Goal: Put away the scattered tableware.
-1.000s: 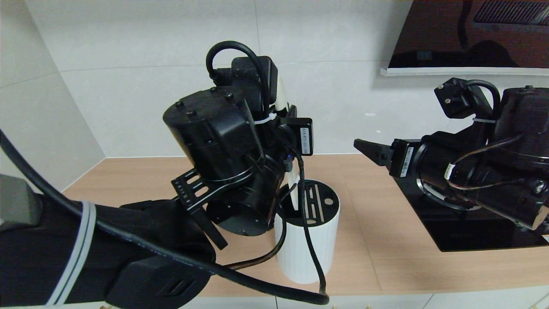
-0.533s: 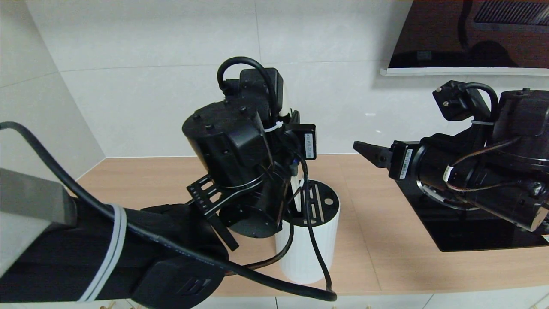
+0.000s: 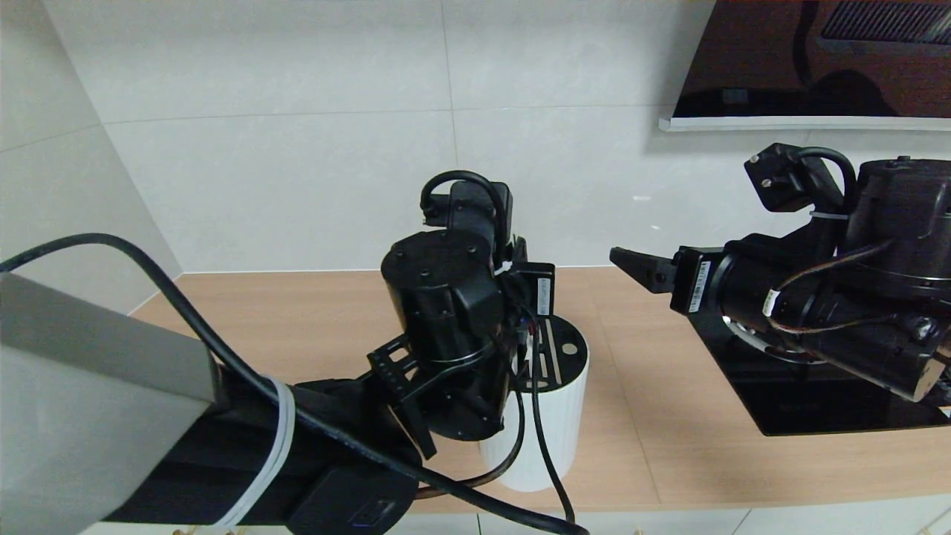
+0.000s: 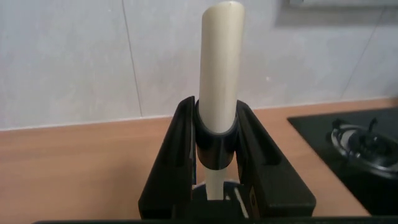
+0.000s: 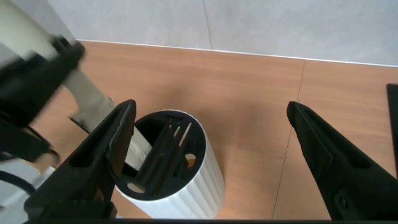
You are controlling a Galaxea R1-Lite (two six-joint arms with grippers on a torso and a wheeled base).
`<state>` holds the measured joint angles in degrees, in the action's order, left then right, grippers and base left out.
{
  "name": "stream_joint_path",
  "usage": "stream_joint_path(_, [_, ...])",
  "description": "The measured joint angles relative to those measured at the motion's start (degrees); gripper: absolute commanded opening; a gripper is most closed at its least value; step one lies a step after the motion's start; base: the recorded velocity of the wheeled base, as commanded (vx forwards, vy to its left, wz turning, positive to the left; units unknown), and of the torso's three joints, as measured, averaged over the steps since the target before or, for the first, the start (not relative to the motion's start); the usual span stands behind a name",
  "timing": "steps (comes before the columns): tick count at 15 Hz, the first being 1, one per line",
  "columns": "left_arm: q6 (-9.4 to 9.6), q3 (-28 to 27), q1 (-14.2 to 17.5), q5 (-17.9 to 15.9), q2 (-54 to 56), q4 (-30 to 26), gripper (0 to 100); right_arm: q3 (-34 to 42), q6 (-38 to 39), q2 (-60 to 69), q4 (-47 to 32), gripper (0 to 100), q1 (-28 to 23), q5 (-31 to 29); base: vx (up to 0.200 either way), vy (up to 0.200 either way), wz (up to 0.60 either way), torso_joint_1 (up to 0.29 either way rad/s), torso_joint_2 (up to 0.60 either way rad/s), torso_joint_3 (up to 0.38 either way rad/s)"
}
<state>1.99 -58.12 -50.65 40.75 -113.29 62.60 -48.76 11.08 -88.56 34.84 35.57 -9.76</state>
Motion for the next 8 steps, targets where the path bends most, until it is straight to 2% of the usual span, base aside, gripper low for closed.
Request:
stream_joint_path(3, [-0.07,0.28,-0.33,2.74,-2.45,0.02,0,0.00,0.00,-0.21,0.02,100,0.00,-0.06,0.000,0.000,0.00,0.000,0.00,0.000])
stream_joint_path(8, [-1.28,0.28,-0.76,2.99,-5.88,0.05,0,-0.02,-0.02,-0.40,0.02,100,0.00,-0.02,0.000,0.000,0.00,0.000,0.00,0.000])
